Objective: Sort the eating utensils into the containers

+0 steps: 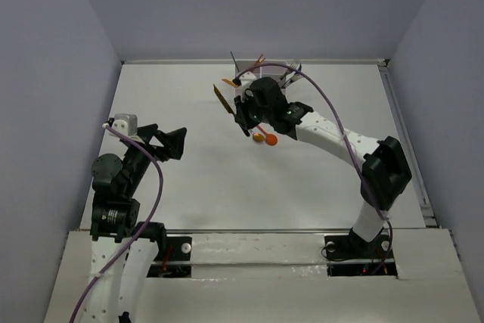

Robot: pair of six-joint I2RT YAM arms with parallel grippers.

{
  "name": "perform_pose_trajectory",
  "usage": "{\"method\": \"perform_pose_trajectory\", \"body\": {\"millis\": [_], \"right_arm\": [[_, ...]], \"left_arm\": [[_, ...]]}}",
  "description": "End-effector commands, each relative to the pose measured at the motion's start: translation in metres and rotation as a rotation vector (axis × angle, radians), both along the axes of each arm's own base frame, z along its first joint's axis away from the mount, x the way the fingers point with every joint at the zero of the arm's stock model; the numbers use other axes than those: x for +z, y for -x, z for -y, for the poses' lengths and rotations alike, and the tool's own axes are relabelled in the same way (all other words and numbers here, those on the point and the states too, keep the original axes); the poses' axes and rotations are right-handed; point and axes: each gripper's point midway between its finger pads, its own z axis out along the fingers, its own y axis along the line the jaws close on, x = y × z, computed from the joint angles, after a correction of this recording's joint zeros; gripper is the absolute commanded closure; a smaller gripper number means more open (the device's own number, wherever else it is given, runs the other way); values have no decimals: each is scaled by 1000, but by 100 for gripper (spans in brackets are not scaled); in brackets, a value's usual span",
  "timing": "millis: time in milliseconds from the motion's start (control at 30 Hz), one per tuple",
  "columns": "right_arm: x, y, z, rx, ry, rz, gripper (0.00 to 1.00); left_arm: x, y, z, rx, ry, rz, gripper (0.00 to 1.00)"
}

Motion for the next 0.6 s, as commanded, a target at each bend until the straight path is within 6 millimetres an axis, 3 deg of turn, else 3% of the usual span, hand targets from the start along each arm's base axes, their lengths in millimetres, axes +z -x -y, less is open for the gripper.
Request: {"method": "perform_pose_trajectory", "body": {"millis": [0, 67, 133, 233, 433, 500, 567], "right_arm": [[119, -75, -16, -139, -253, 390, 100], [139, -97, -21, -156, -315, 518, 100], [143, -121, -26, -187, -327, 587, 100], [155, -157, -11, -261, -340, 668, 100], [140, -208, 10, -328, -460, 709, 100], [130, -218, 15, -343, -462, 709, 100], [133, -223, 18, -355, -486, 722, 100]], "left_arm": [[8, -1, 2, -10, 4, 39, 1], [8, -1, 2, -10, 4, 37, 1], [7, -1, 4, -21, 3, 35, 1], [7, -1, 6, -28, 1, 32, 1], [7, -1, 8, -31, -1, 33, 1], [7, -1, 10, -40, -3, 31, 1], [7, -1, 10, -42, -3, 29, 1]]}}
